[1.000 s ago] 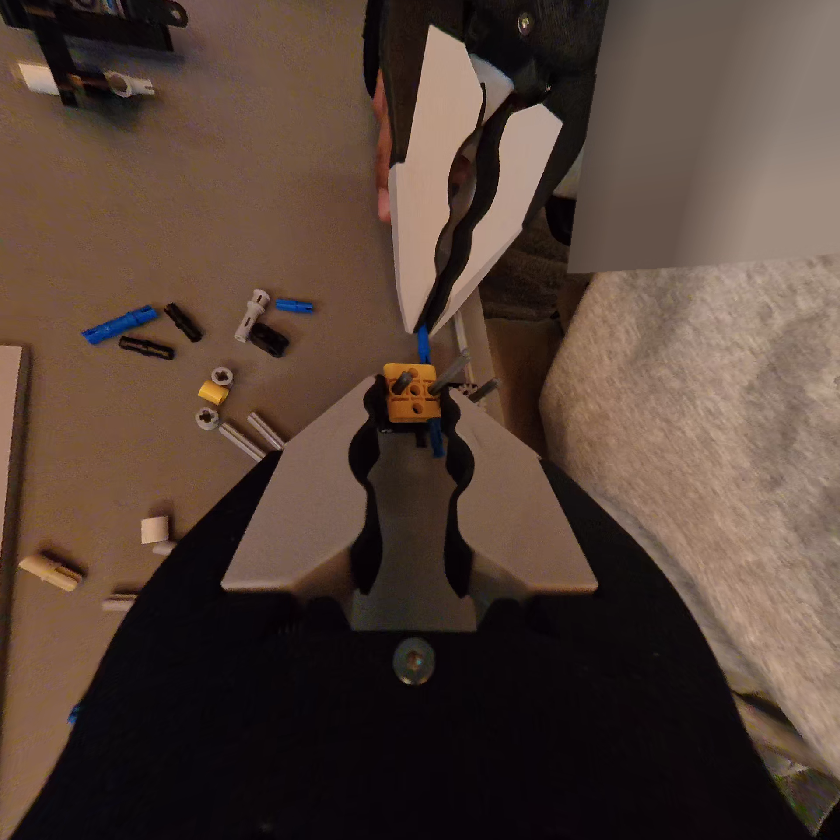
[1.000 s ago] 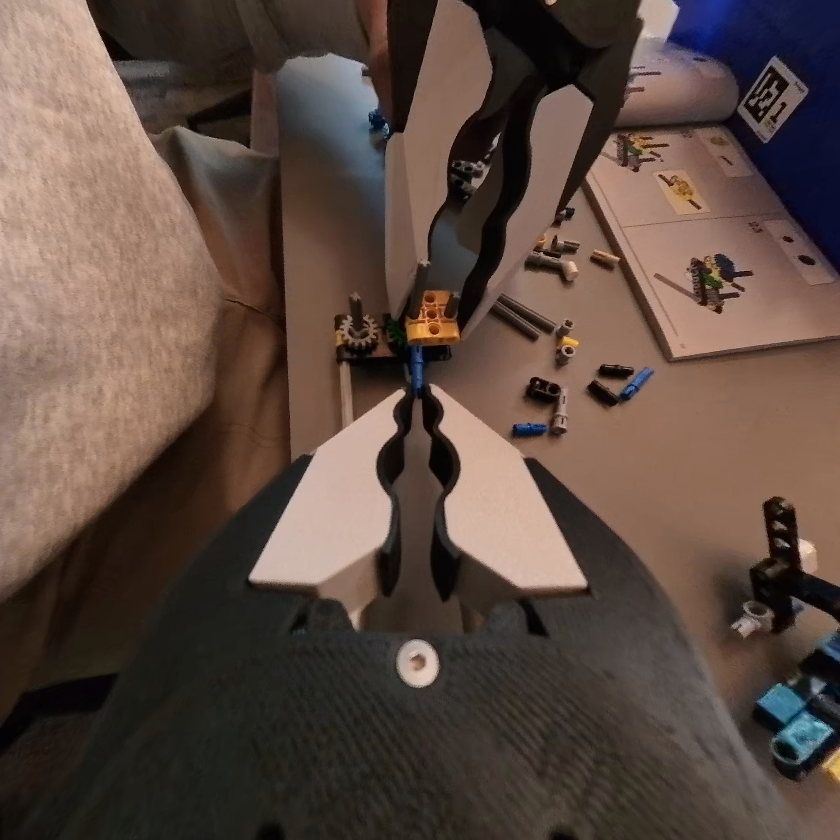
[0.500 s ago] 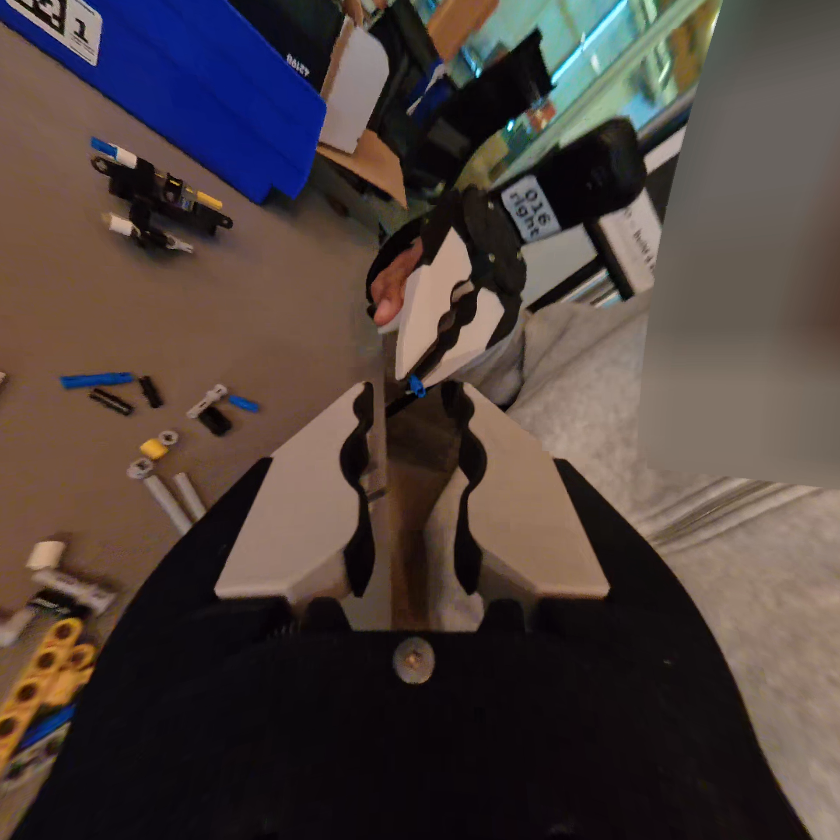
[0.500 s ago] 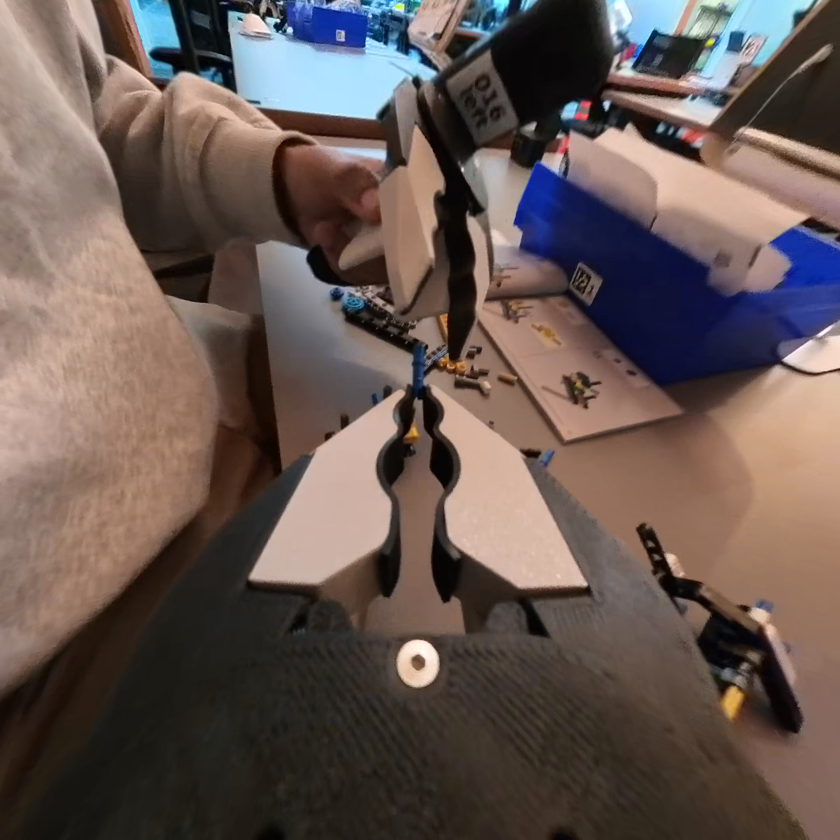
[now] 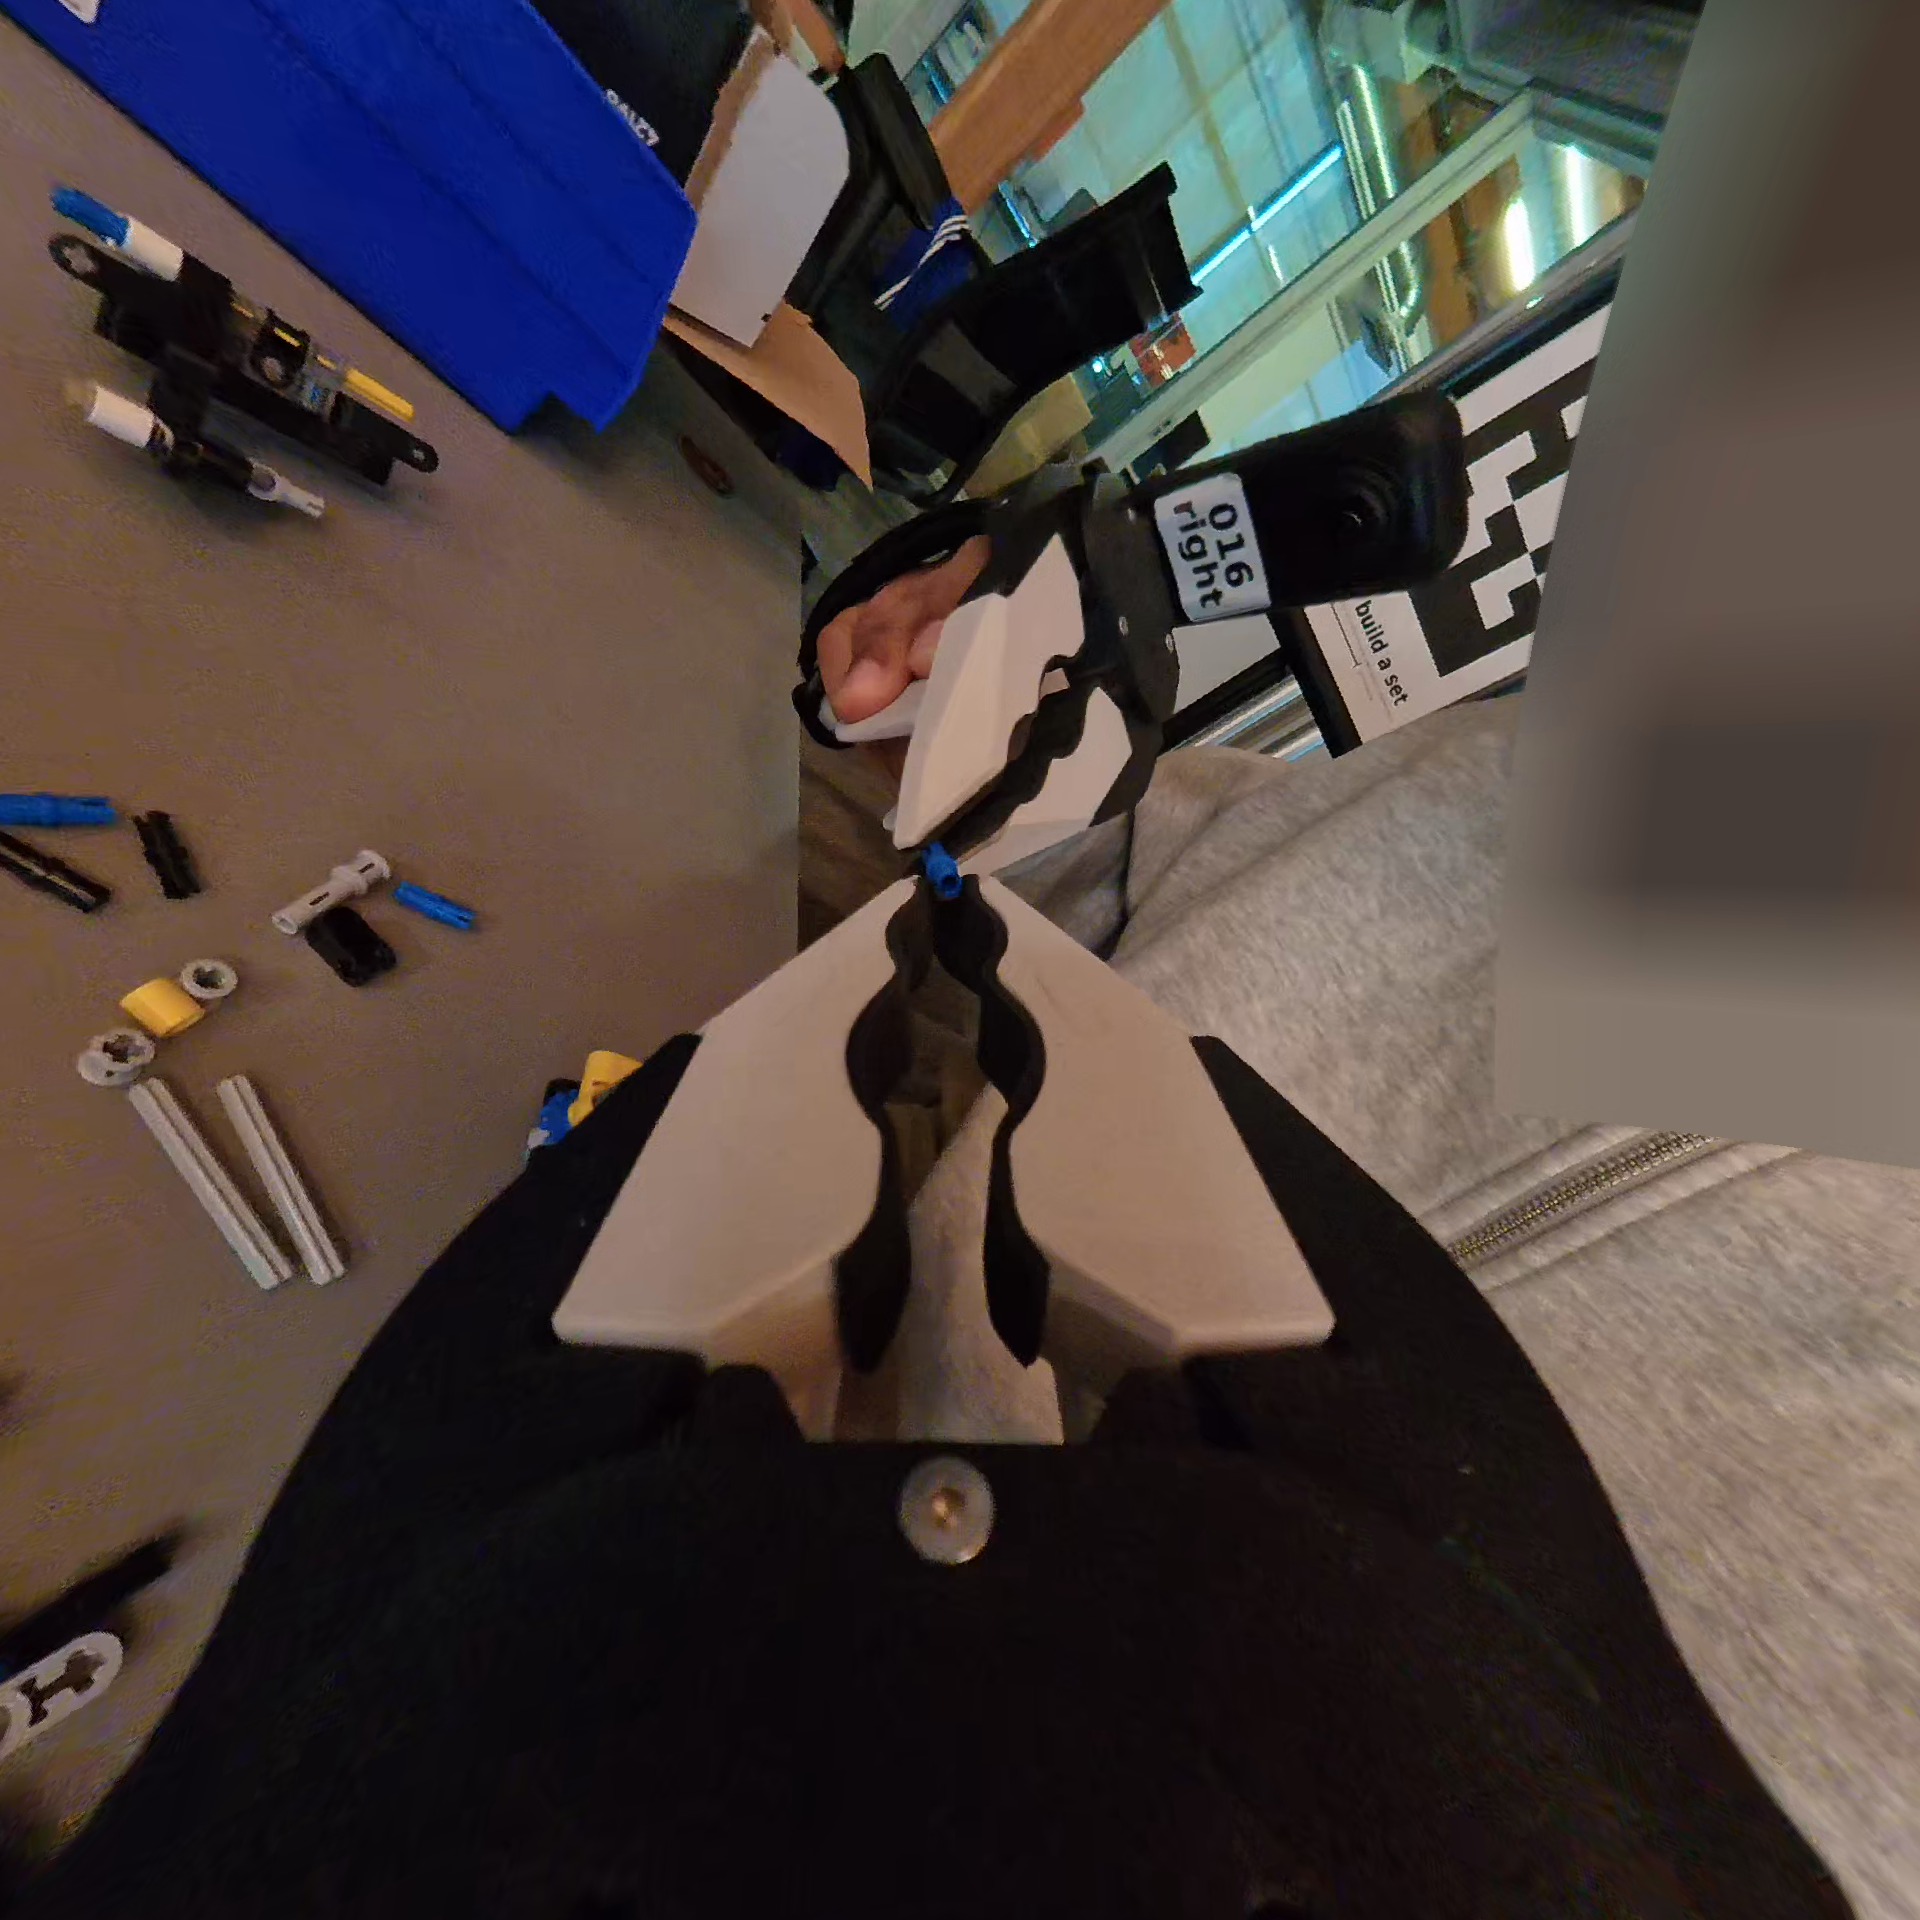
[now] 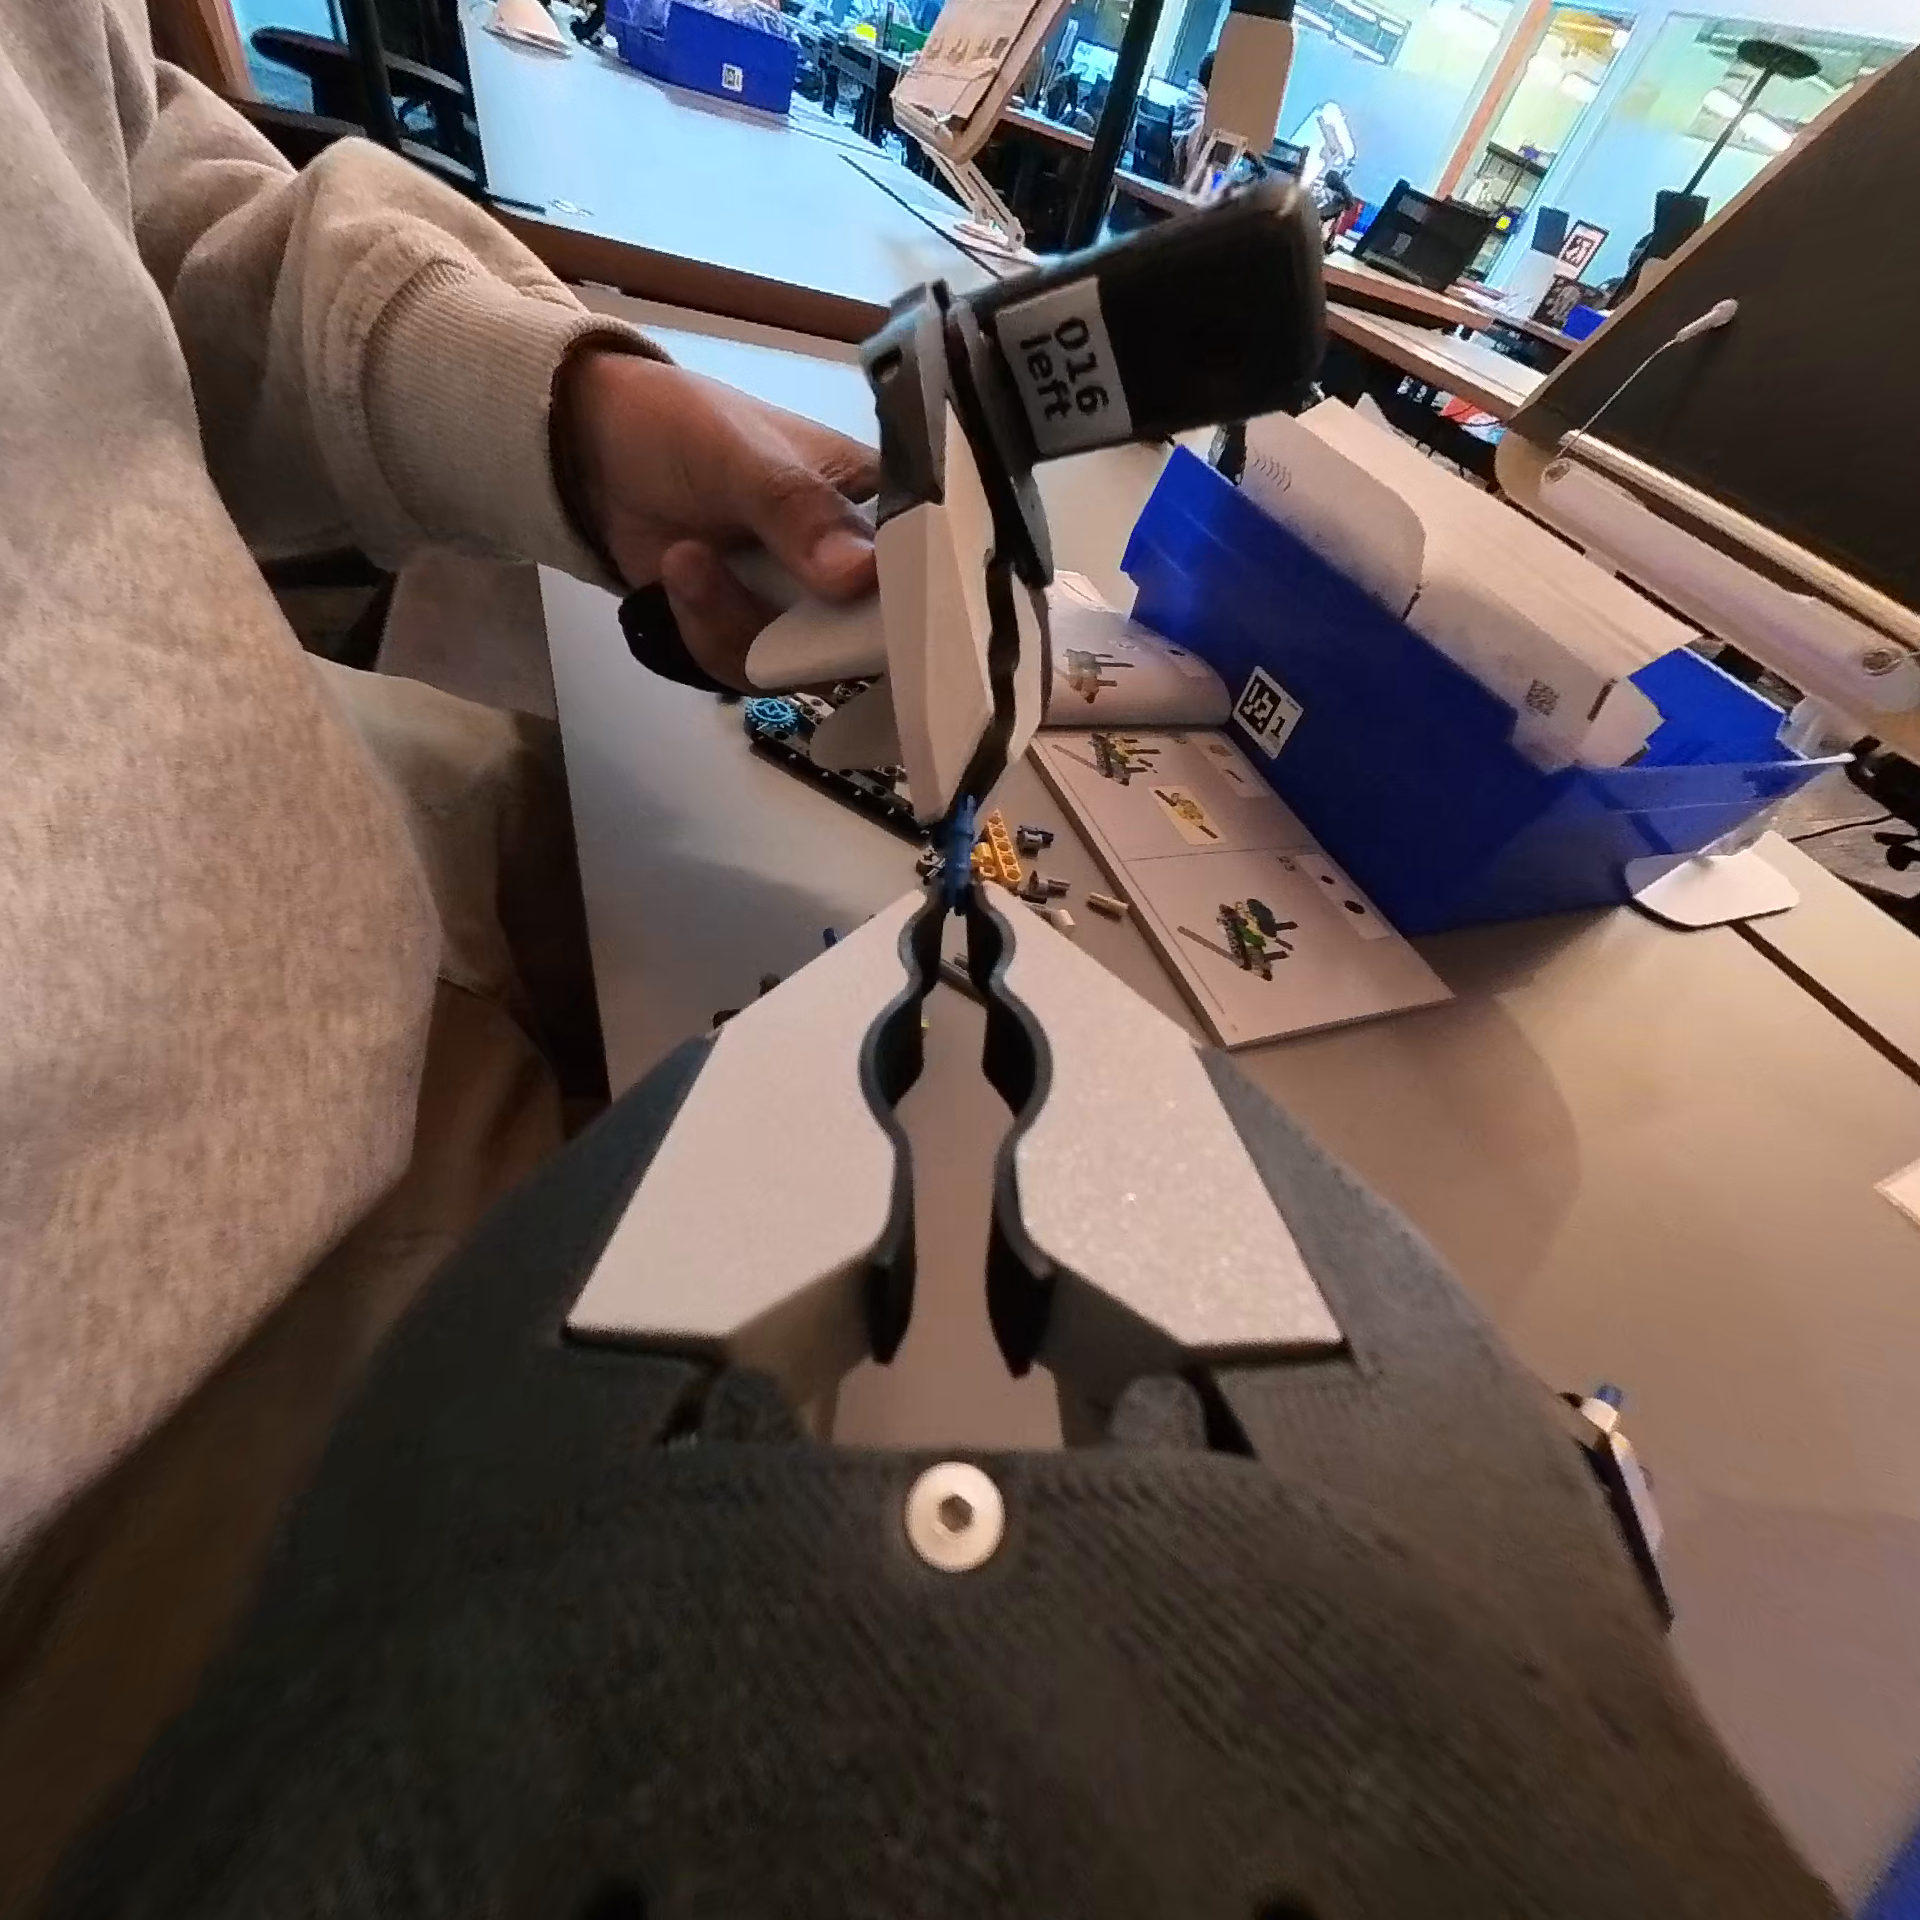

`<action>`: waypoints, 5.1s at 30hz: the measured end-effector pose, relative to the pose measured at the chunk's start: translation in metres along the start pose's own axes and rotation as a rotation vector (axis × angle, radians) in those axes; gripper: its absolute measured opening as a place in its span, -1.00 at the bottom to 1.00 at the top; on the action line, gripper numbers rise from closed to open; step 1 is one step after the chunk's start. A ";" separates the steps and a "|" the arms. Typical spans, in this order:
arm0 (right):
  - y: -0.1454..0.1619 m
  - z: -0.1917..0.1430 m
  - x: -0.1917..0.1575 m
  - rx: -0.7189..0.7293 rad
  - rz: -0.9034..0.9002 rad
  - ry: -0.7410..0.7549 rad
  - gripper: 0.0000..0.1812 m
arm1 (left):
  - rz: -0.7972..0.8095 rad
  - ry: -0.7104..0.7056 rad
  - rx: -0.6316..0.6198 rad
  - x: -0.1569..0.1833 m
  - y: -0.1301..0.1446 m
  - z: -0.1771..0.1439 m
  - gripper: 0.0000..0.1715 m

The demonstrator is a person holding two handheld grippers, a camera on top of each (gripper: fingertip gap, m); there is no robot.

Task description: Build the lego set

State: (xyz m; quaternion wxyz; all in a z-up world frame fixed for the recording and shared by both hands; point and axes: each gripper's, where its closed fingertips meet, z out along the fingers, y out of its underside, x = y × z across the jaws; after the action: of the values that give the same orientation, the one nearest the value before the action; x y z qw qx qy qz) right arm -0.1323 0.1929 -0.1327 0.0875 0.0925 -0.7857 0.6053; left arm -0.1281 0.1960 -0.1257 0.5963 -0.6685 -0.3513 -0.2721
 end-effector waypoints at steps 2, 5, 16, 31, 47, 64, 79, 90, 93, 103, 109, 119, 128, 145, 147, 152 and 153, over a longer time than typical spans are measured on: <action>0.000 -0.001 -0.002 0.007 -0.010 -0.008 -0.97 | -0.018 0.005 -0.010 -0.001 0.002 0.000 -1.00; -0.002 -0.003 -0.003 0.035 0.001 -0.020 -0.97 | -0.051 0.044 0.002 0.002 0.002 0.002 -1.00; 0.000 -0.002 -0.003 0.038 0.011 -0.031 -0.97 | -0.069 0.059 0.024 0.000 0.001 0.002 -0.99; -0.008 -0.001 -0.008 0.118 0.106 -0.105 -0.97 | -0.117 0.126 0.035 0.005 0.004 0.002 -0.99; 0.070 0.014 -0.011 -0.242 0.183 -0.230 -0.97 | 0.257 -0.410 -0.222 -0.064 0.037 -0.021 -0.35; 0.064 0.027 -0.022 -0.247 0.206 -0.362 -0.97 | 0.310 -0.404 -0.353 -0.074 0.062 -0.009 -0.71; 0.063 0.025 -0.023 -0.248 0.205 -0.363 -0.97 | 0.287 -0.413 -0.317 -0.075 0.058 -0.009 -0.52; 0.062 0.025 -0.023 -0.247 0.221 -0.379 -0.97 | 0.367 -0.427 -0.328 -0.073 0.054 -0.008 -0.71; 0.062 0.026 -0.023 -0.247 0.220 -0.372 -0.97 | 0.375 -0.427 -0.329 -0.074 0.054 -0.009 -0.71; 0.059 0.028 -0.021 -0.235 0.212 -0.311 -0.97 | 0.359 -0.429 -0.278 -0.075 0.055 -0.014 -0.72; 0.059 0.028 -0.021 -0.240 0.257 -0.350 -0.97 | 0.356 -0.420 -0.243 -0.075 0.055 -0.014 -0.73; 0.059 0.027 -0.022 -0.249 0.333 -0.410 -0.97 | 0.367 -0.425 -0.216 -0.074 0.055 -0.014 -0.73; 0.058 0.026 -0.022 -0.240 0.337 -0.419 -0.97 | 0.364 -0.426 -0.220 -0.074 0.054 -0.012 -0.73; 0.071 0.032 -0.026 -0.319 0.248 -0.365 -0.93 | 0.372 -0.451 -0.237 -0.074 0.050 -0.011 -0.58; 0.074 0.030 -0.027 -0.339 0.258 -0.352 -0.76 | 0.348 -0.437 -0.223 -0.070 0.048 -0.012 -0.45; 0.065 0.013 -0.016 -0.287 0.338 -0.267 -0.71 | 0.352 -0.421 -0.151 -0.053 0.041 -0.026 -0.31; 0.059 0.008 -0.013 -0.250 0.366 -0.238 -0.70 | 0.357 -0.422 -0.125 -0.049 0.039 -0.030 -0.30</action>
State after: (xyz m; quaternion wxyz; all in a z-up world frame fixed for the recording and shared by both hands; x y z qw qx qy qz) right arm -0.1351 0.2002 -0.1929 -0.1059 0.0078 -0.8629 0.4940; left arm -0.1249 0.1571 -0.1838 0.5060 -0.7971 -0.3272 -0.0387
